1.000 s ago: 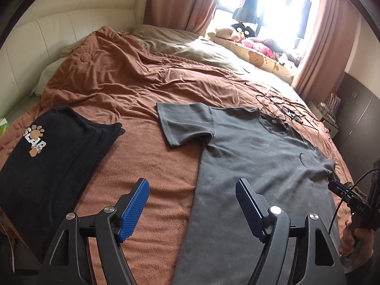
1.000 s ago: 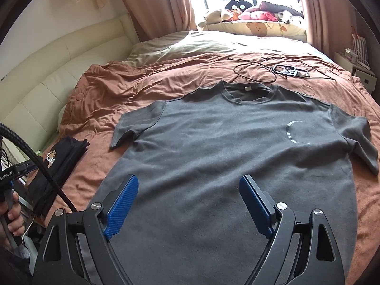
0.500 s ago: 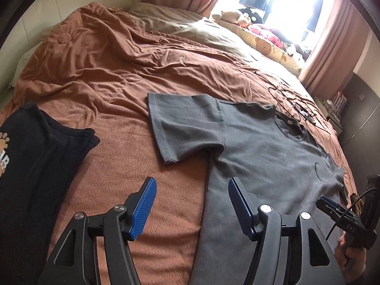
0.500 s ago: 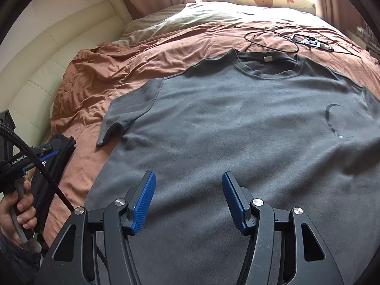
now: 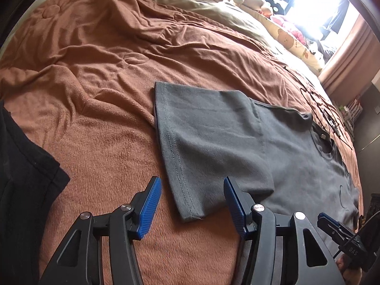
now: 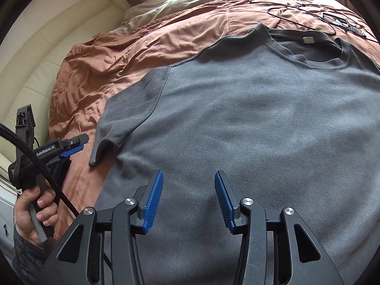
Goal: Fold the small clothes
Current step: 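Close the left gripper on the grey T-shirt's side edge below the sleeve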
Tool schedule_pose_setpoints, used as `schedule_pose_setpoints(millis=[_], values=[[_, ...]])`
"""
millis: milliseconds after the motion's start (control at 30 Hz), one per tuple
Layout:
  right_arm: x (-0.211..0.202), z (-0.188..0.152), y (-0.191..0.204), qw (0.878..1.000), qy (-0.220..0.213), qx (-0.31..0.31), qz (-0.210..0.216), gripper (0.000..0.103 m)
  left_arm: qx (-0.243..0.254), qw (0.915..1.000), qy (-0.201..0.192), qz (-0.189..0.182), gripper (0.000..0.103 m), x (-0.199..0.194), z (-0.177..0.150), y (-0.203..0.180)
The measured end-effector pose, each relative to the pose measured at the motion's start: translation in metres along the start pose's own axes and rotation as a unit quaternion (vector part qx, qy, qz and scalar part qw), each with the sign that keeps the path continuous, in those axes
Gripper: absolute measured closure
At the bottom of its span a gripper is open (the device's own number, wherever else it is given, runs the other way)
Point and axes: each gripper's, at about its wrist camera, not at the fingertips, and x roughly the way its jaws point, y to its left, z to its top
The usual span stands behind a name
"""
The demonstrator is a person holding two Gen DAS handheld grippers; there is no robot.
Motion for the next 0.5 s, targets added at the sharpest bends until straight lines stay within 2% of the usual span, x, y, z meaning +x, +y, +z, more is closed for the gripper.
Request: schedule_pose_setpoints(millis=[67,233,367,467,500], values=[[0.01,0.008,0.003,1.0,-0.001,0.0,0.005,0.06,-0.002,1.0,0.003,0.003,0.048,0.009,0.006,0.004],[0.038,0.024,0.011,1.0,0.006,0.006,0.019,0.073,-0.008,0.9997,0.008,0.02,0.051,0.032,0.018,0.011],[0.054,0.033,0.01,0.999,0.013,0.024,0.037,0.077,-0.003,0.999,0.009,0.044,0.051,0.055,0.03,0.015],[0.063,0.04,0.008,0.998,0.015,0.045,0.05,0.082,0.0,0.9989,0.003,0.047,0.052,0.061,0.038,0.014],[0.066,0.042,0.008,0.997,0.017,0.054,0.058,0.084,0.0,0.9989,0.003,0.047,0.063,0.063,0.041,0.014]])
